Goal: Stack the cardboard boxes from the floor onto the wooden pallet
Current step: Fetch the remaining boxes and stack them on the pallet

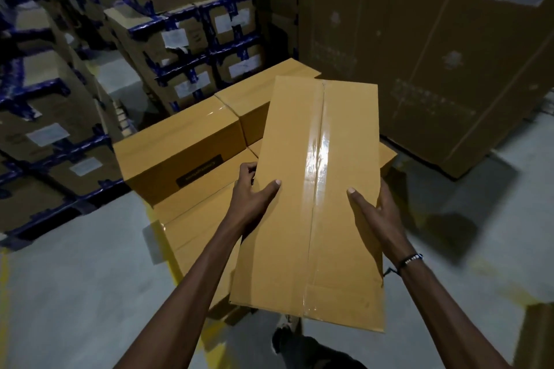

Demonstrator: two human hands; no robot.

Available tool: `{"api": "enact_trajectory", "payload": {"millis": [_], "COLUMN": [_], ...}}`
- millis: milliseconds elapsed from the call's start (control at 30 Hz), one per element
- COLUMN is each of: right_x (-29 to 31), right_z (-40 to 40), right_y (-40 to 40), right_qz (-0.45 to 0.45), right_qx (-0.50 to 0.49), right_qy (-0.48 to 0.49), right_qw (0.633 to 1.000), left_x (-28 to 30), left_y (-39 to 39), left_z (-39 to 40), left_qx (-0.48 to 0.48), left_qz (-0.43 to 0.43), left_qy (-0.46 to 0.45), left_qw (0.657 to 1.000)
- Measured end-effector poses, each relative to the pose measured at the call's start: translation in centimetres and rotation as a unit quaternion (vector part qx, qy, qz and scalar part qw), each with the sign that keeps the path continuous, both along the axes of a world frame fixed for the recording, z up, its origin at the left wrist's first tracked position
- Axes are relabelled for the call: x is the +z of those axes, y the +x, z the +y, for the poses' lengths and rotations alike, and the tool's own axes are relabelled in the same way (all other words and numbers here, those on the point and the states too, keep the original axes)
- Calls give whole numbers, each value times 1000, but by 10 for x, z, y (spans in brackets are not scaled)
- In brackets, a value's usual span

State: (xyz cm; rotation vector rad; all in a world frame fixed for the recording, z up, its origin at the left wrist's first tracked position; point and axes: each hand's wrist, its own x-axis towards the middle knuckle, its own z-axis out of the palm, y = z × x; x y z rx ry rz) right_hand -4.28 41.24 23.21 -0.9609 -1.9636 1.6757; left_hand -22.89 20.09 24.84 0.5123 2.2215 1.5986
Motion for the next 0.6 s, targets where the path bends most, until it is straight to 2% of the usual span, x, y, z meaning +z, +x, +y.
{"api": "enact_trajectory", "payload": {"millis": [233,600], "right_x": [-1,-17], "right_z": [9,9], "right_y": [-89,-180], "right_qz": [-7,-13], "right_qx": [-64,-129], "right_qy": [-16,-33], "right_qw": [998,991], "left_x": [1,-7], "left_y": [-117,-236], "left_z": [37,70], "left_qx": [-74,-162], "left_qz": [-3,-26], "left_qy": [-38,-85], "left_qw": [997,983]}}
